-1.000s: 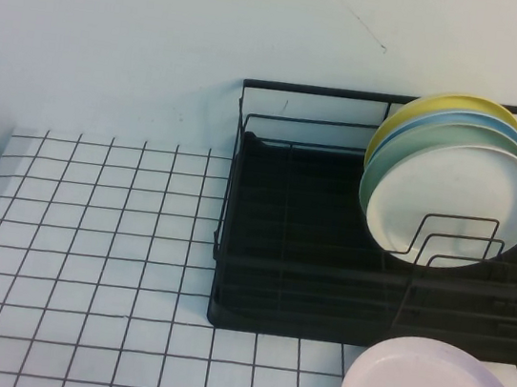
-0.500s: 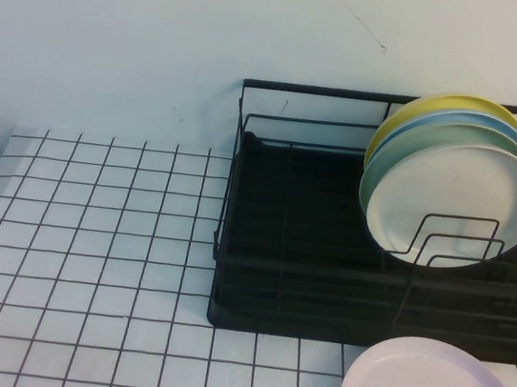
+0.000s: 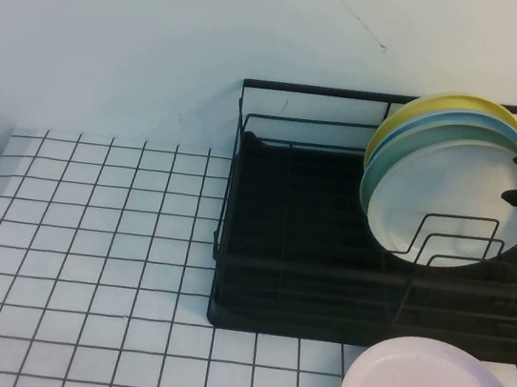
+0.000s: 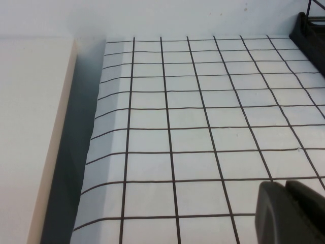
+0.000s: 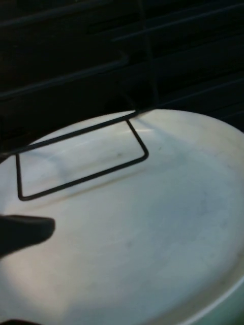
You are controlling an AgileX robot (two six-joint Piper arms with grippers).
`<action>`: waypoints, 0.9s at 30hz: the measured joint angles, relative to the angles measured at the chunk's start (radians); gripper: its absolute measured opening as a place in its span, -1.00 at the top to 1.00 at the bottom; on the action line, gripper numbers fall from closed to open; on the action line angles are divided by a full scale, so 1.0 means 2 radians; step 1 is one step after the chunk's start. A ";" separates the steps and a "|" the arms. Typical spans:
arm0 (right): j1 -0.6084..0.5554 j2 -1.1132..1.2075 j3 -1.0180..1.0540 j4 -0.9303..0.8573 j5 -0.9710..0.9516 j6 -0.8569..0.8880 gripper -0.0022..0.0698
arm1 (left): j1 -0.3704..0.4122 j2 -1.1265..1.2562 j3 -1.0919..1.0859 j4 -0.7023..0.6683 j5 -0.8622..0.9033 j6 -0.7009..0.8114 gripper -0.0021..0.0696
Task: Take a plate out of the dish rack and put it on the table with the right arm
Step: Grasp the plate from the shelf
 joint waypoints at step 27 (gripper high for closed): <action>0.003 -0.017 -0.011 0.119 0.013 -0.049 0.10 | 0.000 0.000 0.000 0.000 0.000 0.000 0.95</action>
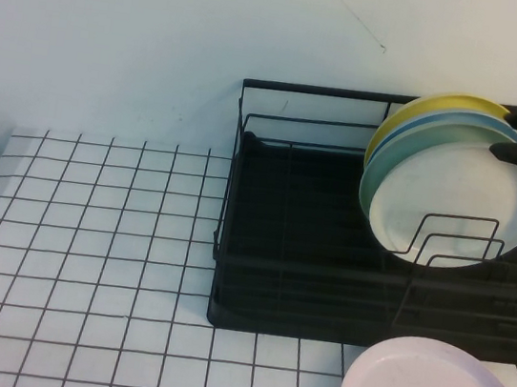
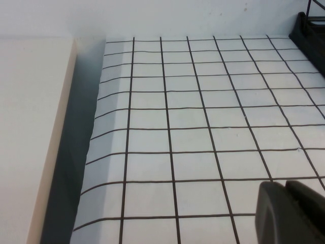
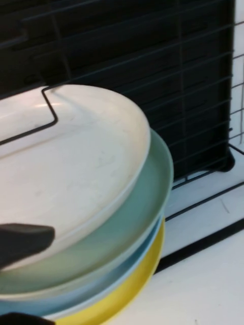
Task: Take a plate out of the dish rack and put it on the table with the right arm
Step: Grasp the plate from the shelf
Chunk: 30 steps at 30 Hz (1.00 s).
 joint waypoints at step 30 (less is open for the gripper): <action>0.000 0.064 -0.004 -0.020 -0.044 -0.004 0.68 | 0.000 0.000 0.000 0.000 0.000 0.002 0.95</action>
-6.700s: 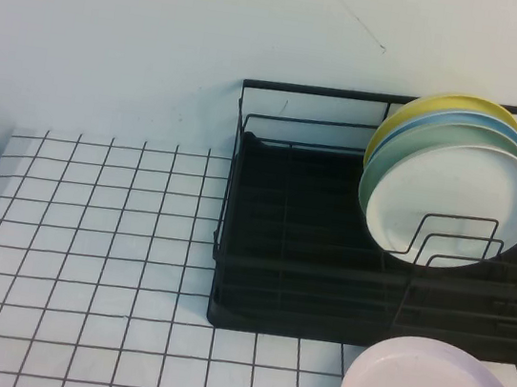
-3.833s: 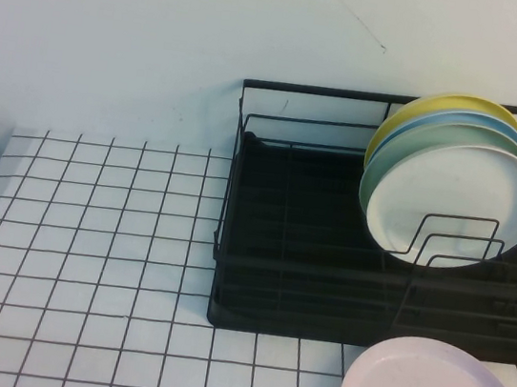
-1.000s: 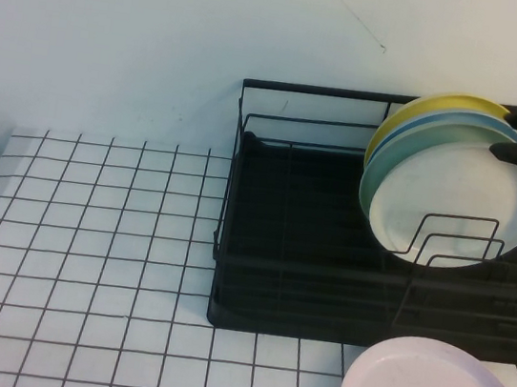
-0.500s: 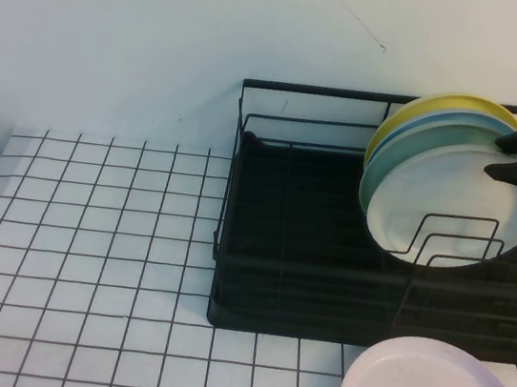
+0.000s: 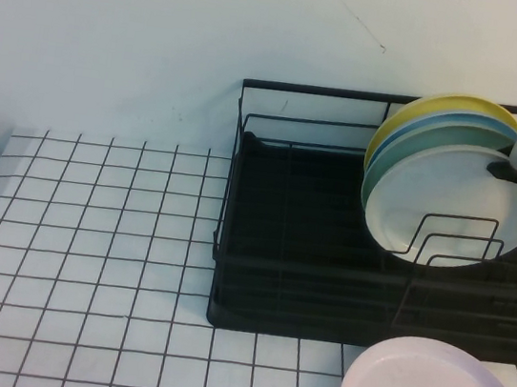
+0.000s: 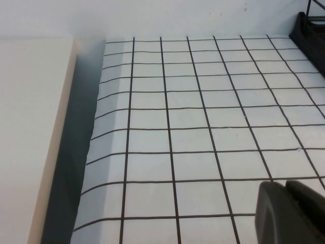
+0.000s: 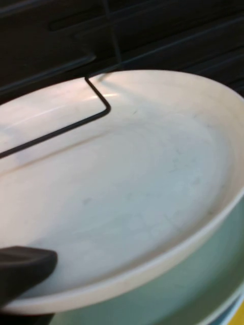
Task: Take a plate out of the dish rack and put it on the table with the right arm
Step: Grasp the plate from the shelf, then place the plate from the table
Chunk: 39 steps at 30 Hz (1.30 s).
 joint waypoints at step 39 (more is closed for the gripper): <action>0.000 -0.297 0.055 -0.177 0.318 0.571 0.69 | 0.000 0.000 0.000 0.000 0.000 -0.002 0.95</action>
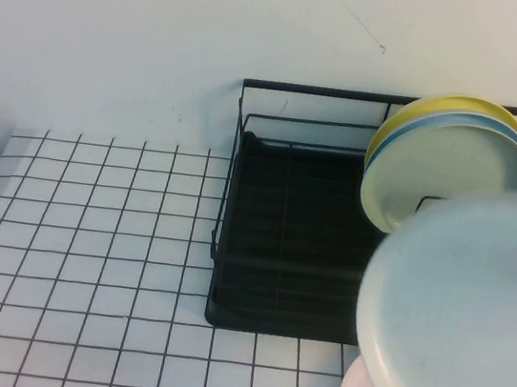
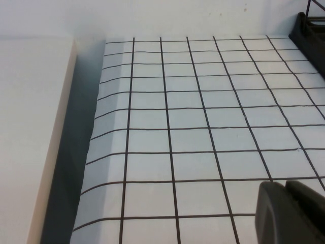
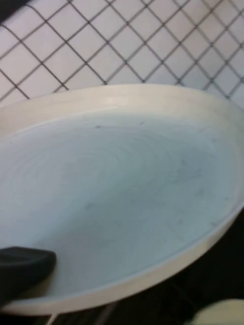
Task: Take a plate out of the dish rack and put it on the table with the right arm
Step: Place the plate from the table
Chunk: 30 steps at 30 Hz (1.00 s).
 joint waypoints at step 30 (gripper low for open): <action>0.000 0.063 0.298 0.069 -0.315 0.016 0.57 | 0.000 0.000 0.000 0.000 0.000 0.002 0.95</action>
